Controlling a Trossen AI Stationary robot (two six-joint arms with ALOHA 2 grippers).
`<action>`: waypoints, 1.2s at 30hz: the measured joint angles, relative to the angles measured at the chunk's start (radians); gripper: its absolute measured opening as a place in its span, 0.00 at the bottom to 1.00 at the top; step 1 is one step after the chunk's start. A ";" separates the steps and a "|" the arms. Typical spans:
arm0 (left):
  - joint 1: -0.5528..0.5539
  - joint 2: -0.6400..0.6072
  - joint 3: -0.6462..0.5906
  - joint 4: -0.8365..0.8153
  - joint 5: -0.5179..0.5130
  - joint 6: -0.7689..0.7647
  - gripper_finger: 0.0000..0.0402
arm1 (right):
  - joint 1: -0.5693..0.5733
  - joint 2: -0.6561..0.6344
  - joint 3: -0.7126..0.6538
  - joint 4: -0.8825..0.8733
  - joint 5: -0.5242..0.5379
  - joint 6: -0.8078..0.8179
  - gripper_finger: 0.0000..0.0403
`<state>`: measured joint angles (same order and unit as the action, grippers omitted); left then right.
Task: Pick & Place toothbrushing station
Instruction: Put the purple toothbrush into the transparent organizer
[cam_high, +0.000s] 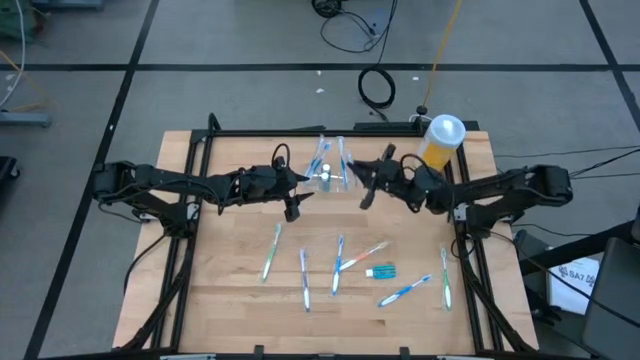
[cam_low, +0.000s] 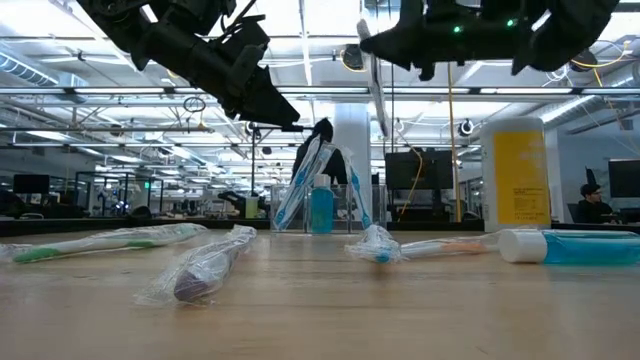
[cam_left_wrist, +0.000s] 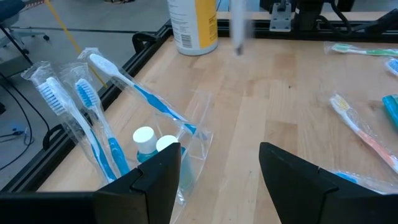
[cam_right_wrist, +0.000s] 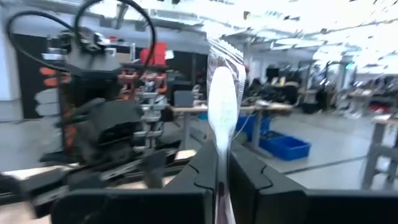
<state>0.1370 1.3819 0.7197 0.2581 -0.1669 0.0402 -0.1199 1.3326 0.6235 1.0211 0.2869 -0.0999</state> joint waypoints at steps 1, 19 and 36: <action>0.000 0.000 0.000 0.000 0.000 0.000 0.56 | -0.011 0.021 0.000 0.034 0.000 -0.014 0.02; 0.000 0.000 0.000 0.000 0.000 0.000 0.56 | -0.154 0.376 0.000 0.271 0.013 0.017 0.05; 0.000 0.000 0.000 0.000 0.000 0.007 0.56 | -0.160 0.424 0.000 0.253 0.100 0.036 0.13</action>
<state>0.1371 1.3819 0.7197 0.2577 -0.1669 0.0471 -0.2796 1.7565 0.6239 1.2743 0.3868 -0.0641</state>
